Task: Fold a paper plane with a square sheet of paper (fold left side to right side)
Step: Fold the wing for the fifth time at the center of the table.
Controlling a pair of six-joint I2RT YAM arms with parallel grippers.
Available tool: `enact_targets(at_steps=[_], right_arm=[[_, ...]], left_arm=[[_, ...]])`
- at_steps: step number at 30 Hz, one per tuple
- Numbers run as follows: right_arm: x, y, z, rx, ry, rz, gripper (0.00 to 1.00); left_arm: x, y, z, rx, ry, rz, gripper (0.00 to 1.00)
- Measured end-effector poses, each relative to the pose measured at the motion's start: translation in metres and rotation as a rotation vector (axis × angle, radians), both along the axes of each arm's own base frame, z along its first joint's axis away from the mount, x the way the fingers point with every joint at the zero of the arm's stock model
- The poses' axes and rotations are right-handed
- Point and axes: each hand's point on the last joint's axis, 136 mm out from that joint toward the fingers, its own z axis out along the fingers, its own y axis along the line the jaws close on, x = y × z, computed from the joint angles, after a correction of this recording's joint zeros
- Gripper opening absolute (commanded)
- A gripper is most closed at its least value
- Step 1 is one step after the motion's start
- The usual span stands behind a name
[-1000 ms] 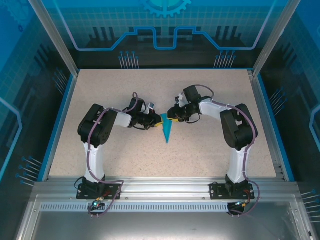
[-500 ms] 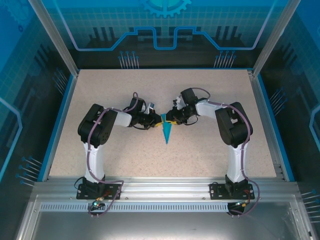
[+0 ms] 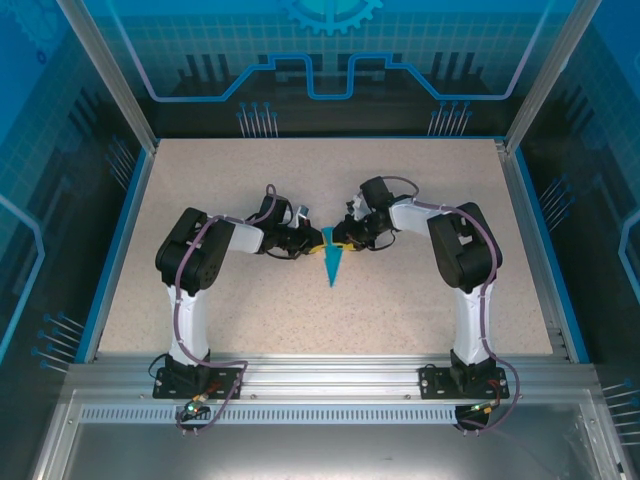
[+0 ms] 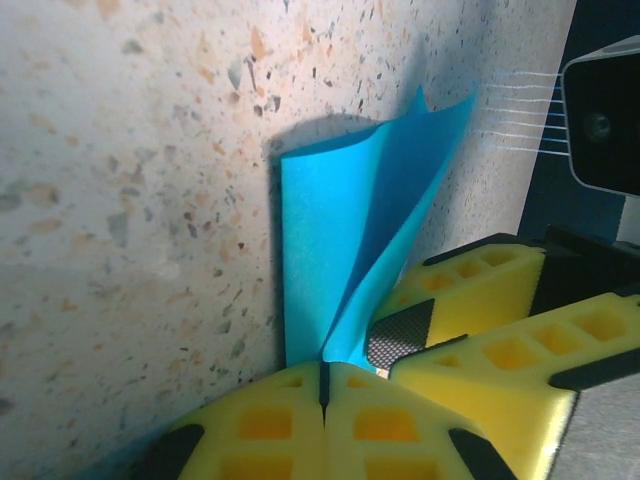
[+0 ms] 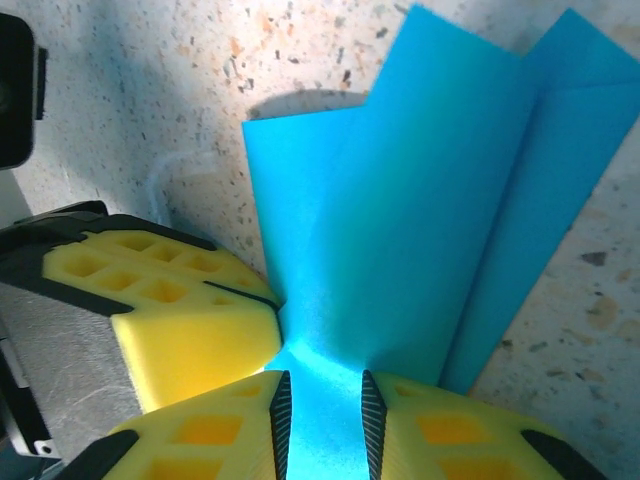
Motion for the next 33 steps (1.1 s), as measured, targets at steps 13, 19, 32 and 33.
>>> enact_targets(at_steps=[13, 19, 32, 33], right_arm=[[0.0, -0.002, -0.005, -0.033, 0.018, 0.006, 0.29], [-0.001, -0.002, -0.006, -0.036, 0.025, 0.007, 0.29], [0.0, -0.002, -0.006, -0.038, 0.027, 0.007, 0.29], [0.0, -0.002, -0.006, -0.038, 0.027, 0.007, 0.29]], left_arm=[[0.0, 0.001, 0.003, 0.007, -0.019, -0.004, 0.19], [-0.008, 0.028, 0.015, 0.086, -0.04, 0.059, 0.33], [-0.077, -0.003, 0.069, 0.051, -0.153, -0.049, 0.26], [-0.081, -0.01, 0.07, 0.044, -0.158, -0.068, 0.26]])
